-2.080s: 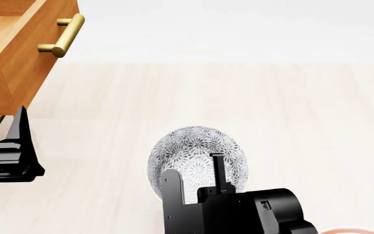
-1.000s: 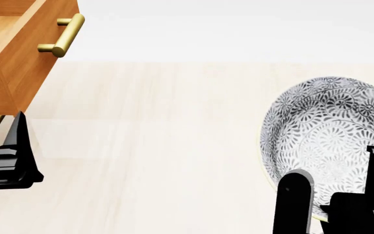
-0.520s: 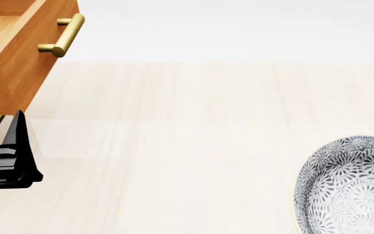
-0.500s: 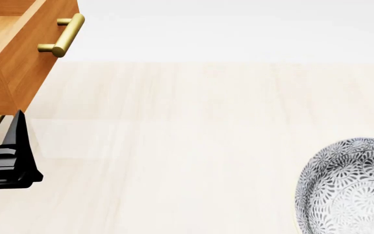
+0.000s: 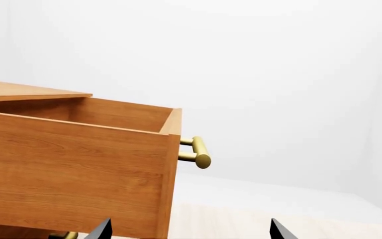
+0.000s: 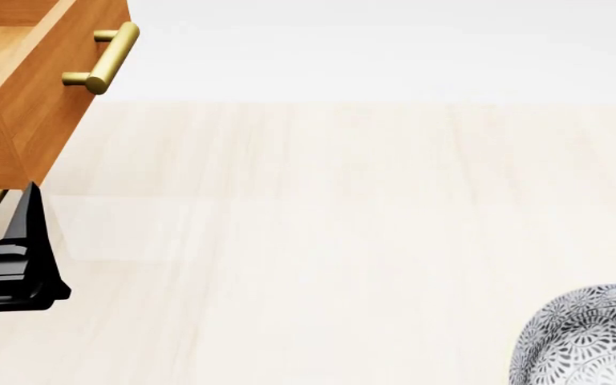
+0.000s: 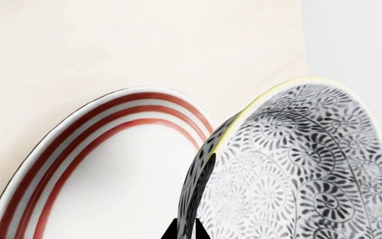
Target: Put the bowl on the plate.
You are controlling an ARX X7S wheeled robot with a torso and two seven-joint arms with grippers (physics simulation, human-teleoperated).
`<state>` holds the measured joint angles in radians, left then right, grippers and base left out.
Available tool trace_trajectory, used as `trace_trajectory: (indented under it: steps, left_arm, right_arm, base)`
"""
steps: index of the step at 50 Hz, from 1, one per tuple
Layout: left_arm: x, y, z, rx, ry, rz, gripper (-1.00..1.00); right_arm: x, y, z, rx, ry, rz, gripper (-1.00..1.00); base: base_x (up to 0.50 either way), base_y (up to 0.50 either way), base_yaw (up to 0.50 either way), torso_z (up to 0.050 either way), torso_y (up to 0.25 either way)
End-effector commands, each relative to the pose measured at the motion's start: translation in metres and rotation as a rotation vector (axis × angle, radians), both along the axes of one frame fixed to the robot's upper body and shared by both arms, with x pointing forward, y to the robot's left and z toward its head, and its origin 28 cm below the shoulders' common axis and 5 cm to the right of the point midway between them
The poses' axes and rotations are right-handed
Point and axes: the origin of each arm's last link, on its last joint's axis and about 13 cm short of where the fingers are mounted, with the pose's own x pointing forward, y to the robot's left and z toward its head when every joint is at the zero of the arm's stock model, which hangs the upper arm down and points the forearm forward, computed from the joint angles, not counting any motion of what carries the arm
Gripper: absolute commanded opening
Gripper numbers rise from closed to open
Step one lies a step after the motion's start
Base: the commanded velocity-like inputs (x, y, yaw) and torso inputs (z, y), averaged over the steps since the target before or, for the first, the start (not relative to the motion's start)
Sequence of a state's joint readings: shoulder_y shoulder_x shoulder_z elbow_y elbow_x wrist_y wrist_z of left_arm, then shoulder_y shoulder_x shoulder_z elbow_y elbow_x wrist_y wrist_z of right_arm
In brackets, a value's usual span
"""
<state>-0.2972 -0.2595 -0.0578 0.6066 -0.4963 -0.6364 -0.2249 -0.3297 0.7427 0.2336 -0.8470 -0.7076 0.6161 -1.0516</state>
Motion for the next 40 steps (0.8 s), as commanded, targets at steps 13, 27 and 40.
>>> trace_trajectory:
  steps: [13, 27, 40]
  left_arm:
    - [0.0, 0.0, -0.001, 0.0, 0.002, 0.005, 1.0]
    - [0.0, 0.0, 0.0, 0.002, 0.0, 0.004, 1.0]
    - [0.0, 0.0, 0.001, 0.002, -0.004, 0.008, 1.0]
  right_arm:
    - [-0.006, -0.007, -0.023, 0.037, 0.014, -0.04, -1.0]
    - [-0.011, -0.011, -0.04, 0.065, 0.045, -0.068, -1.0]
    - [-0.015, -0.015, -0.05, 0.084, 0.059, -0.093, -1.0]
  base:
    - [0.0, 0.0, 0.0, 0.0, 0.0]
    - [0.0, 0.0, 0.0, 0.0, 0.0]
    - [0.0, 0.0, 0.0, 0.0, 0.001]
